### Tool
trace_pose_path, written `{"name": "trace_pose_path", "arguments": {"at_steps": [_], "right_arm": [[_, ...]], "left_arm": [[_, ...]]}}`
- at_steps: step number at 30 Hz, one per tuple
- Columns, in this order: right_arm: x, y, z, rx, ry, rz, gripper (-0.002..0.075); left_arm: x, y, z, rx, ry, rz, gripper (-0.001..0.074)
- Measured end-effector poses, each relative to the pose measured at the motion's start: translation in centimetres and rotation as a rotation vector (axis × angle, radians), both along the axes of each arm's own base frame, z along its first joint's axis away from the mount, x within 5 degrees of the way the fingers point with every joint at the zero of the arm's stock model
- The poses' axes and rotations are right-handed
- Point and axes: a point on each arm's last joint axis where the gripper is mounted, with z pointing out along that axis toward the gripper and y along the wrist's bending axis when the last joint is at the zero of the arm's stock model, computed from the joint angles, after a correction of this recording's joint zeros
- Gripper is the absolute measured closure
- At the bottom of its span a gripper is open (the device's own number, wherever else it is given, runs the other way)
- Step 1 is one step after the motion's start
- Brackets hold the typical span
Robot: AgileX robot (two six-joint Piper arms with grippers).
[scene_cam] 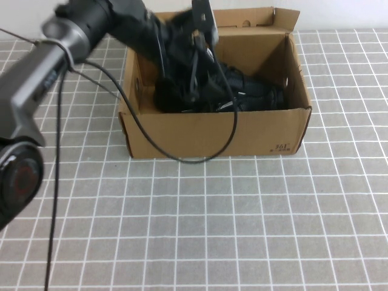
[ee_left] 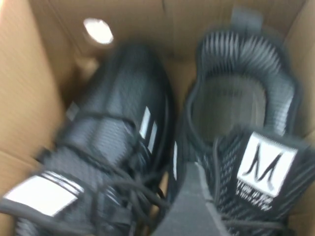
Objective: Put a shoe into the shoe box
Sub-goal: Place the shoe in the shoe box
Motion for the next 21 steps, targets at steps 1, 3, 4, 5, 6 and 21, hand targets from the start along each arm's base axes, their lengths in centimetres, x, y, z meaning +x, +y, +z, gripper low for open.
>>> {"name": "trace_pose_path", "arguments": {"at_steps": [1, 3, 4, 5, 6, 21], "right_arm": [[0.0, 0.0, 0.0, 0.003, -0.003, 0.002, 0.0742], [0.1, 0.1, 0.1, 0.008, -0.010, 0.006, 0.0742], [0.1, 0.1, 0.1, 0.010, -0.012, 0.007, 0.0742], [0.1, 0.1, 0.1, 0.013, -0.014, 0.009, 0.0743], [0.1, 0.2, 0.1, 0.015, -0.015, 0.010, 0.0743], [-0.3, 0.5, 0.0, 0.064, 0.025, 0.031, 0.0743]], "left_arm": [[-0.2, 0.1, 0.9, -0.008, -0.016, -0.004, 0.0252], [-1.0, 0.3, 3.2, -0.027, -0.043, -0.004, 0.0246], [-1.4, 0.4, 4.3, -0.037, -0.049, 0.003, 0.0245], [-1.8, 0.5, 5.4, -0.050, -0.050, 0.017, 0.0246], [-2.2, 0.7, 6.5, -0.064, -0.049, 0.035, 0.0248], [-6.4, 3.2, 14.9, -0.131, -0.031, 0.307, 0.0727]]}}
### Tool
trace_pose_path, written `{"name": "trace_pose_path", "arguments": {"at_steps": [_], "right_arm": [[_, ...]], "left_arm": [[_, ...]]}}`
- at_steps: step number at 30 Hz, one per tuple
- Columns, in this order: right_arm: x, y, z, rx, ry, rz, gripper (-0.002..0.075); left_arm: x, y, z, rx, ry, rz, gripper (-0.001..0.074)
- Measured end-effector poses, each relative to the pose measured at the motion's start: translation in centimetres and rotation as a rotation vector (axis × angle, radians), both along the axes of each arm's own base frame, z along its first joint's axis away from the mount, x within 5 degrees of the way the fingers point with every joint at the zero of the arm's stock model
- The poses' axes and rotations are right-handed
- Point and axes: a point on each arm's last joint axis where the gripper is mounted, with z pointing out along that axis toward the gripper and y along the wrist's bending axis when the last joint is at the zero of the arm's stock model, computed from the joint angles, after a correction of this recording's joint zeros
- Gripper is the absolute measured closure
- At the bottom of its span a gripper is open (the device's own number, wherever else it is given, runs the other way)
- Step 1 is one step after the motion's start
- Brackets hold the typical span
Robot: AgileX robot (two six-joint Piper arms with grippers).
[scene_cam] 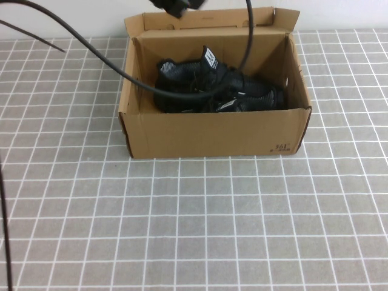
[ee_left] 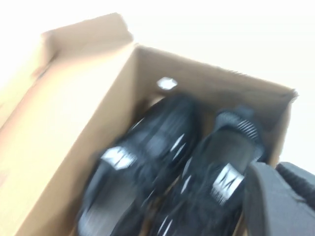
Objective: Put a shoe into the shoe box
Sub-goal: Place the shoe in the shoe box
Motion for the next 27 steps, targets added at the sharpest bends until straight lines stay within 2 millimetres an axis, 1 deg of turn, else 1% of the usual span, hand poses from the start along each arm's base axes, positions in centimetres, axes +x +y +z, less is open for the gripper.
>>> {"name": "trace_pose_path", "arguments": {"at_steps": [2, 4, 8, 10, 14, 19, 23, 26, 27], "right_arm": [[-0.2, -0.1, 0.1, 0.016, 0.000, -0.005, 0.0742], [-0.6, -0.6, 0.4, 0.045, -0.001, -0.016, 0.0743], [-2.2, -2.2, 0.9, 0.098, 0.004, -0.053, 0.0742], [-3.2, -3.1, 1.2, 0.133, 0.010, -0.058, 0.0743], [-6.1, -5.2, 1.8, 0.242, 0.014, -0.026, 0.0742], [-9.7, -8.3, 2.4, 0.374, -0.039, 0.014, 0.0742], [-12.1, -10.7, 1.8, 0.449, -0.090, 0.037, 0.0742], [-13.6, -12.1, 0.7, 0.485, -0.115, 0.047, 0.0742], [-13.9, -12.4, 0.3, 0.495, -0.120, 0.048, 0.0742]], "left_arm": [[-0.6, 0.8, 1.0, 0.006, 0.010, 0.089, 0.0731], [-1.5, 1.8, 2.5, 0.000, 0.005, 0.186, 0.0734], [-4.0, 3.7, 5.8, -0.040, -0.034, 0.331, 0.0734], [-5.6, 4.6, 7.5, -0.069, -0.056, 0.366, 0.0734], [-9.0, 5.9, 10.3, -0.134, -0.087, 0.404, 0.0734], [-13.7, 7.7, 13.7, -0.225, -0.149, 0.426, 0.0735], [-16.9, 9.2, 15.6, -0.256, -0.219, 0.455, 0.0735], [-19.3, 10.6, 16.3, -0.261, -0.265, 0.511, 0.0735], [-20.0, 11.1, 16.2, -0.256, -0.273, 0.525, 0.0735]]}}
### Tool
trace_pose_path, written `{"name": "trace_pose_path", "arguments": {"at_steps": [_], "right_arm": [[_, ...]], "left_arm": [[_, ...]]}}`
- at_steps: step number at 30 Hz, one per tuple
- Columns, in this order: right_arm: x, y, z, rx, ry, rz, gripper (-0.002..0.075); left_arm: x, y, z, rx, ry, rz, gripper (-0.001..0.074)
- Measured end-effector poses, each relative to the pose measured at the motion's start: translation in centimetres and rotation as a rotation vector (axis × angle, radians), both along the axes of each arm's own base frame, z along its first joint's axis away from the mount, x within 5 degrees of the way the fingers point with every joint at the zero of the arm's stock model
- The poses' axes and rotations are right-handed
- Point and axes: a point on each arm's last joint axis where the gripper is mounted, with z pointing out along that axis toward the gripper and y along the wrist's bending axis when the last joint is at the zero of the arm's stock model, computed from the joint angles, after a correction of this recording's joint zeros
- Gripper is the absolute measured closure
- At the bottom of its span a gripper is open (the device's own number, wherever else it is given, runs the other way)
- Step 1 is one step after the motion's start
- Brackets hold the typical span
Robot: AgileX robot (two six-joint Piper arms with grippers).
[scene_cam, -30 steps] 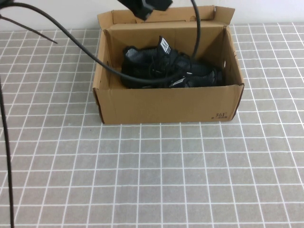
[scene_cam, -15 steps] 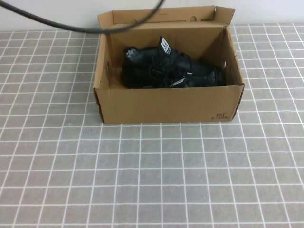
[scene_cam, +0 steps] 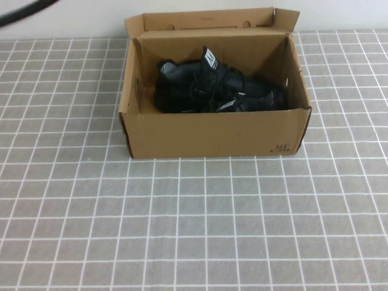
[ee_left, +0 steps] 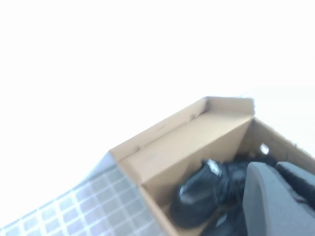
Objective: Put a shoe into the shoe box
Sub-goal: Place the shoe in the shoe box
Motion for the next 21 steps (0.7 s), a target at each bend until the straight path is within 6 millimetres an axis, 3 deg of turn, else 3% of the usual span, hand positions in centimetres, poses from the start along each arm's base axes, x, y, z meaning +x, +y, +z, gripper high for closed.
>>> {"name": "trace_pose_path", "arguments": {"at_steps": [4, 11, 17, 21], "right_arm": [[-0.3, 0.0, -1.7, -0.003, 0.032, 0.022, 0.0743], [1.3, 2.1, -3.7, -0.007, 0.020, 0.059, 0.0742], [3.1, 4.4, -4.6, 0.105, -0.126, 0.088, 0.0742], [4.3, 5.7, -5.8, 0.175, -0.213, 0.107, 0.0742]], "left_arm": [[-2.9, 1.4, -1.5, 0.017, -0.002, 0.037, 0.0735], [-8.7, 3.7, -7.2, -0.065, -0.129, 0.054, 0.0735], [-12.6, 5.1, -15.8, -0.184, -0.293, 0.066, 0.0735], [-13.6, 5.6, -21.7, -0.253, -0.344, 0.074, 0.0735]]}}
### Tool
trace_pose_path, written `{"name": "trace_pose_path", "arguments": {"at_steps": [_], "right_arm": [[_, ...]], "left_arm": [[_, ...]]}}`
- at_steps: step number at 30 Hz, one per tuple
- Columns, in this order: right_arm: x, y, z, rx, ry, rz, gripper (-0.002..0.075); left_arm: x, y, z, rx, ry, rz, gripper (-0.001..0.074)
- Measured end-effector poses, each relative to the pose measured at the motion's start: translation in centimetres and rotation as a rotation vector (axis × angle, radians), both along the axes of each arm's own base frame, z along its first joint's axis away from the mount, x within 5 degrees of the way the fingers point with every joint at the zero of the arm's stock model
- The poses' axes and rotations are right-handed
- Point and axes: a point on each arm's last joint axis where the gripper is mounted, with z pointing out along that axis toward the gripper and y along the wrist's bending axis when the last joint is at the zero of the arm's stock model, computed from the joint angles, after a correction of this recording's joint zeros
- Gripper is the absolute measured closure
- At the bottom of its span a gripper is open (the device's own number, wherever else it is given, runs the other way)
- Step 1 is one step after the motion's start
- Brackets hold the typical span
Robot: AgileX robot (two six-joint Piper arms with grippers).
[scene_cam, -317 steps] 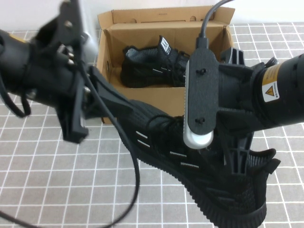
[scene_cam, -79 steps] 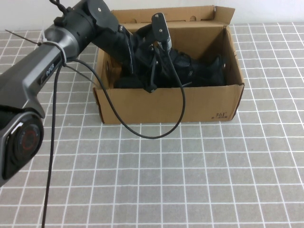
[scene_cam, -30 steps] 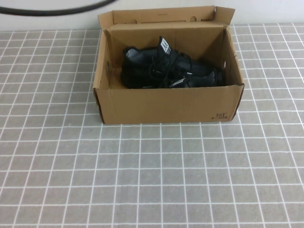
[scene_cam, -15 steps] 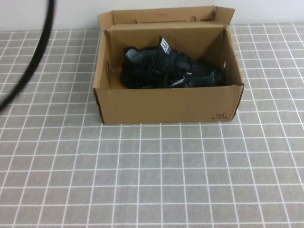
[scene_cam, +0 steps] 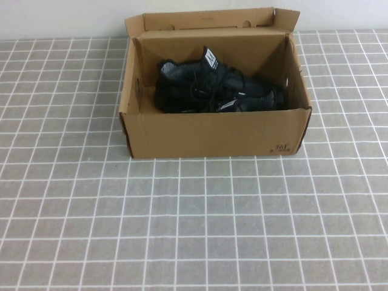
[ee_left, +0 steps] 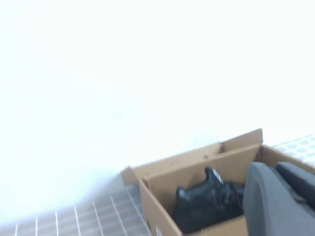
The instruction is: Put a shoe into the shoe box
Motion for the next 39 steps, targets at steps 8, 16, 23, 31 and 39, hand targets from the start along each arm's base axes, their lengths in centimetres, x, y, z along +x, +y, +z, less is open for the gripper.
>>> {"name": "trace_pose_path", "arguments": {"at_steps": [8, 16, 23, 31, 39], "right_arm": [[1.1, 1.6, -2.7, 0.075, -0.018, 0.036, 0.0743], [1.3, 2.1, -4.3, 0.066, 0.039, 0.045, 0.0742], [1.3, 2.1, -4.6, 0.048, 0.061, 0.044, 0.0742], [1.3, 2.0, -5.2, -0.003, 0.112, 0.040, 0.0742], [1.5, 1.6, -5.1, -0.055, 0.037, 0.003, 0.0742]], "left_arm": [[1.0, -0.1, -10.6, 0.002, 0.054, 0.026, 0.0735], [1.9, -0.2, -18.1, 0.044, 0.173, 0.046, 0.0735], [1.8, -0.3, -18.7, 0.060, 0.224, 0.039, 0.0735], [1.8, -0.3, -19.0, 0.073, 0.259, 0.034, 0.0735], [1.7, -0.3, -19.1, 0.074, 0.266, 0.033, 0.0735]]}}
